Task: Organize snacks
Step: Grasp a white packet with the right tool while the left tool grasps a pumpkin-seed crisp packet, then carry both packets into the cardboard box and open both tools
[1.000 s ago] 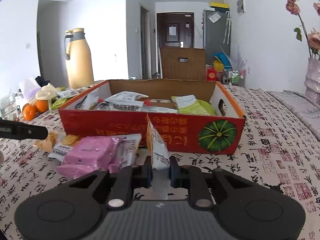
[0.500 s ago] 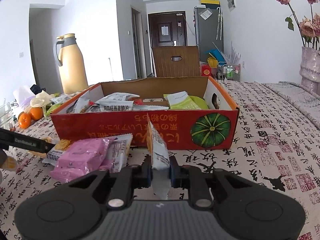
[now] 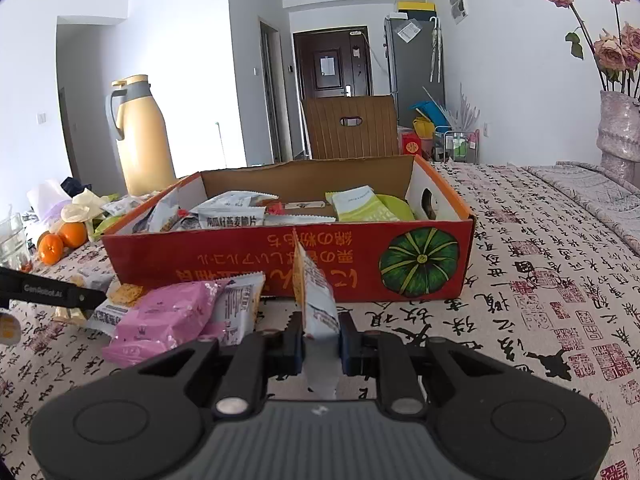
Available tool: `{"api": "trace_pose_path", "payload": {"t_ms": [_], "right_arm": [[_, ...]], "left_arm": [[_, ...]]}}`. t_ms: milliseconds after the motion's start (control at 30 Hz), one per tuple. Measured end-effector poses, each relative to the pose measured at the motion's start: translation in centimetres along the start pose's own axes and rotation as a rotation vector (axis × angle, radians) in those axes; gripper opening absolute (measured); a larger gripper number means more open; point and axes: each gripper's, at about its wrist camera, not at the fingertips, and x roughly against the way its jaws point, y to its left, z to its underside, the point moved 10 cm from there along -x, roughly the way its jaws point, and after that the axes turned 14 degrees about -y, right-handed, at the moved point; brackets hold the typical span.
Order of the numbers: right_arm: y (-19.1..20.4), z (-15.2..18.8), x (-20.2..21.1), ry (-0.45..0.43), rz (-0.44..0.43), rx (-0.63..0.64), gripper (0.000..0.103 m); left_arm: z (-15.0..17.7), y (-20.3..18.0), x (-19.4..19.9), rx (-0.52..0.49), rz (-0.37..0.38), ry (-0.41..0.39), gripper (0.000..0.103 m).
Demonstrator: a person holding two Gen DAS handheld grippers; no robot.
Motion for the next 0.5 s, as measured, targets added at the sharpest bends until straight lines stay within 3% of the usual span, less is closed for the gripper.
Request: {"api": "trace_pose_path", "payload": {"t_ms": [267, 500], "right_arm": [[-0.1, -0.4, 0.5, -0.027, 0.0, -0.006, 0.016], [0.0, -1.4, 1.4, -0.057, -0.006, -0.007, 0.016]], "left_arm": [[-0.1, 0.8, 2.8, 0.097, -0.02, -0.065, 0.043], [-1.8, -0.2, 5.5, 0.078, 0.001, -0.146, 0.043]]}}
